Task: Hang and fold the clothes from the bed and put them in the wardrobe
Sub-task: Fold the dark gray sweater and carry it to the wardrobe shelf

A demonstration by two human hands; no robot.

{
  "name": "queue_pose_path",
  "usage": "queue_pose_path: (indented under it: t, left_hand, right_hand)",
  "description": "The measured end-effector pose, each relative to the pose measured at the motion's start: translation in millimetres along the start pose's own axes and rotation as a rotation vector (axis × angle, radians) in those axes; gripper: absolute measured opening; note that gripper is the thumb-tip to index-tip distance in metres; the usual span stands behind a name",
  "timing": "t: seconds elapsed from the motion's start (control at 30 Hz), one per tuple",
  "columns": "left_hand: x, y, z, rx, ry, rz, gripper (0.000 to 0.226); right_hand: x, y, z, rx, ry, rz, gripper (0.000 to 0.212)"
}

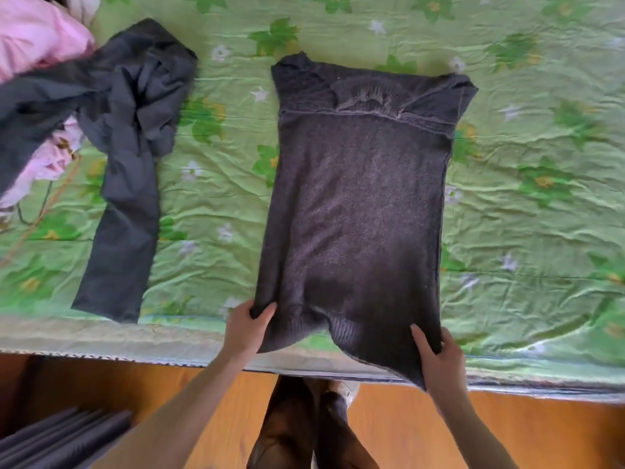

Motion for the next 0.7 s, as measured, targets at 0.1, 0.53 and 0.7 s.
queue_pose_path:
  t: [0.1, 0.53, 0.7]
  left_hand:
    - [12.8, 39.0, 2.9, -0.100, -0.007, -0.014, 0.033]
    - [36.9, 43.4, -0.1, -0.127, -0.059, 0.145, 0.047]
    - [35.8, 43.0, -0.7, -0.129, -0.092, 0.178, 0.035]
  right_hand:
    - [-9.6, 45.8, 7.5, -0.137, 0.041, -0.110, 0.024]
    - [-54.3, 38.8, 9.2, 0.010, -0.060, -0.114, 0.029]
    - [-64.3, 33.5, 8.6, 0.163, -0.167, 0.041, 0.040]
Point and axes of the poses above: each hand's wrist, its own z-axis towards the middle knuckle, its own y-axis out of the back of the hand, x = y × z, the point moved 6 cm from there along z, towards the middle knuckle, and after that the axes turned 14 degrees about y, right-handed, at the moved point
